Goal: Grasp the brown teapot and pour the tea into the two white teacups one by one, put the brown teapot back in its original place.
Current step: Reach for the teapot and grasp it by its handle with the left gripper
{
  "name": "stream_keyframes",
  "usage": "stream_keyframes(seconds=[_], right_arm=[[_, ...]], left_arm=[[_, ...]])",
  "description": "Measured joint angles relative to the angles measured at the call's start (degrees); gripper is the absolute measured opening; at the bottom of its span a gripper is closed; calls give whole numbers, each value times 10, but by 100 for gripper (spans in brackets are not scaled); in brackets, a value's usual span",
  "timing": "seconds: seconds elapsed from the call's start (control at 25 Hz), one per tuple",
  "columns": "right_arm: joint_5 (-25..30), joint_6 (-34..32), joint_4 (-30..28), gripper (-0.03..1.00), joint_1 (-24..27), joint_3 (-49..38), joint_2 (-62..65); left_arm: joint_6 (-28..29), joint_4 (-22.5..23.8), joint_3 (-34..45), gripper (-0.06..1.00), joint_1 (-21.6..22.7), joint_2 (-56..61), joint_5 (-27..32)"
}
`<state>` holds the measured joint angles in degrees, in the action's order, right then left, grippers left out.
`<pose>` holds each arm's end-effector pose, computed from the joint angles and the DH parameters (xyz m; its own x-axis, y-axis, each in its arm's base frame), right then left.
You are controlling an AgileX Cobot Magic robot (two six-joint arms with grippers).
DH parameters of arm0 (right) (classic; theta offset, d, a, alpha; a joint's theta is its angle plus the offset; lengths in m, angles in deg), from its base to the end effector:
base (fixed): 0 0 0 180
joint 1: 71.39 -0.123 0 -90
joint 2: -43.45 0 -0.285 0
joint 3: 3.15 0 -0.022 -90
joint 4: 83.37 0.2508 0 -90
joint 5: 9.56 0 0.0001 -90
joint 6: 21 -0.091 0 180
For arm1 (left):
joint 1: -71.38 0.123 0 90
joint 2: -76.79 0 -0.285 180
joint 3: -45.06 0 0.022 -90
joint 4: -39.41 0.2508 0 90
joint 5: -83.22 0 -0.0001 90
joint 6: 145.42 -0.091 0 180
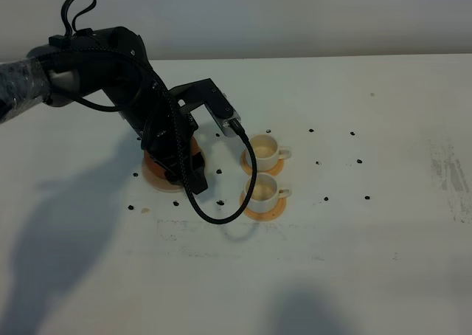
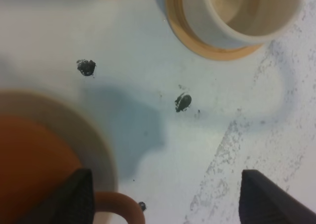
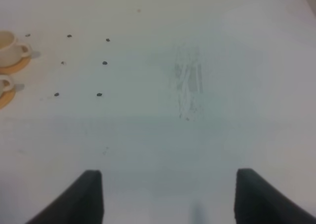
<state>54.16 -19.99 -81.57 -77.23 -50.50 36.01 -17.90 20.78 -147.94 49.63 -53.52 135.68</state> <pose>-0.0107 0.0015 0.2790 -0.4742 -0.0522 -0.8789 -0.1281 0.9917 0.0102 0.3956 -0.1827 0.1586 -0.4218 0.8498 -0.3160 0.9023 0.4276 -0.0545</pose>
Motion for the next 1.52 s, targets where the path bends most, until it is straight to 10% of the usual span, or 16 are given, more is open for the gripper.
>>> stream_keyframes(seconds=[1.52], right_arm=[[0,0,0,54,0,0,0]], left_arm=[[-61,-31,0,60,-28,-32,-79]])
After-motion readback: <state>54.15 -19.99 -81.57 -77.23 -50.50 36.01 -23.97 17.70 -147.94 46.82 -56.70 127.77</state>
